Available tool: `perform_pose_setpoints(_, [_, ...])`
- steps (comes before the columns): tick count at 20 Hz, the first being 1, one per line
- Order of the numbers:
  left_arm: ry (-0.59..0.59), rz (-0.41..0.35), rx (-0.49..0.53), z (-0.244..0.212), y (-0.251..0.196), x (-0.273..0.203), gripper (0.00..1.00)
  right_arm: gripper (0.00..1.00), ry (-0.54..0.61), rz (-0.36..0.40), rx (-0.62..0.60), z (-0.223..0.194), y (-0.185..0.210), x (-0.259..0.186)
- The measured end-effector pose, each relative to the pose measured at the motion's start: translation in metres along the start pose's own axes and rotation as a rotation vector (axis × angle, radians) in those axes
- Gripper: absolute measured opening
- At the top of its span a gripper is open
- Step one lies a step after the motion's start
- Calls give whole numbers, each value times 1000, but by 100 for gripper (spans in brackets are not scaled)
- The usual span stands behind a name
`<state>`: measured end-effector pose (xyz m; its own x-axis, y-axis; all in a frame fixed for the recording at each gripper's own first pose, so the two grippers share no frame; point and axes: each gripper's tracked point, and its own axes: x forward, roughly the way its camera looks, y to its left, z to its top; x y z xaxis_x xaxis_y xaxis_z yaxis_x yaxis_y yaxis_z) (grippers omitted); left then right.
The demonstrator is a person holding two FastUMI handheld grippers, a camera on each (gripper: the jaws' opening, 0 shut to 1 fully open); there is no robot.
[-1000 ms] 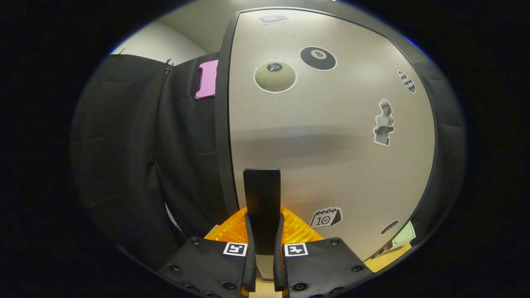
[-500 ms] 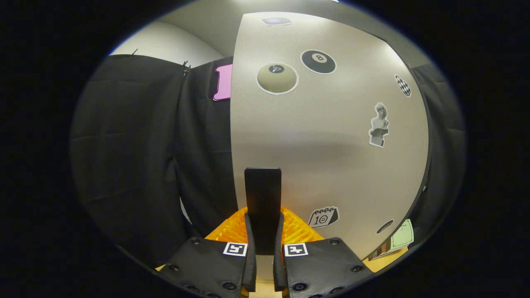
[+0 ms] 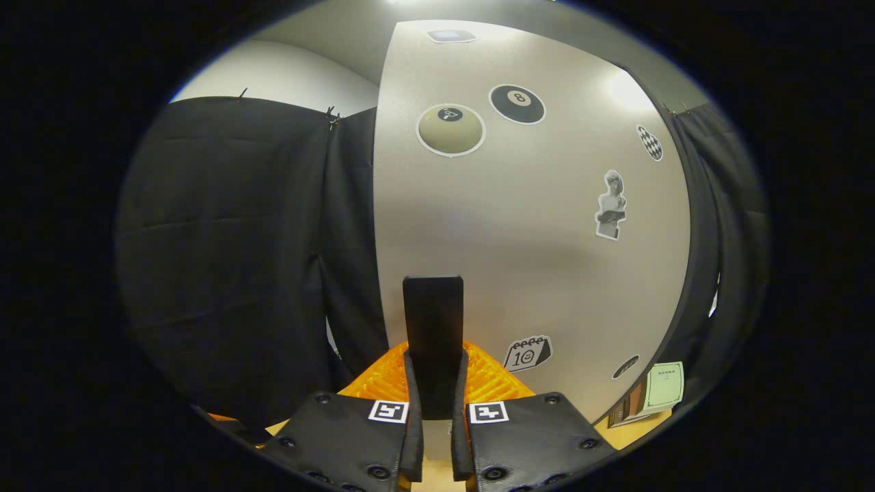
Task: Open the cabinet door with the right hand, grasp the bottle in the cabinet with the left hand and place it on the coaster, then close the cabinet door with the right hand.
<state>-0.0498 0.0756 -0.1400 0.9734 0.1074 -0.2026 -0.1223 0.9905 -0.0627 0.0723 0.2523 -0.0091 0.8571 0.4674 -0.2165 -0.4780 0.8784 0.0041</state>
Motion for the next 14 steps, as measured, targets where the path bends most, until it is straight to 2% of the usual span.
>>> perform_pose_setpoints(3, [-5,2,4,0,0,1,92,17,-15,32,-20,-1,-1,-5])
perform_pose_setpoints(4, [-5,0,3,0,0,1,89,17,-16,47,-18,-1,-1,-7])
perform_pose_setpoints(6, [-4,0,5,0,0,1,92,17,-12,71,0,-2,-2,-10])
perform_pose_setpoints(7, [-2,3,10,-1,0,2,89,17,-13,76,3,-2,-2,-11])
perform_pose_setpoints(8, [-2,5,15,-1,1,2,92,18,-16,78,-2,-2,-3,-12])
perform_pose_setpoints(14, [1,-31,10,-1,-5,3,92,18,-7,62,-4,-4,-8,-21])
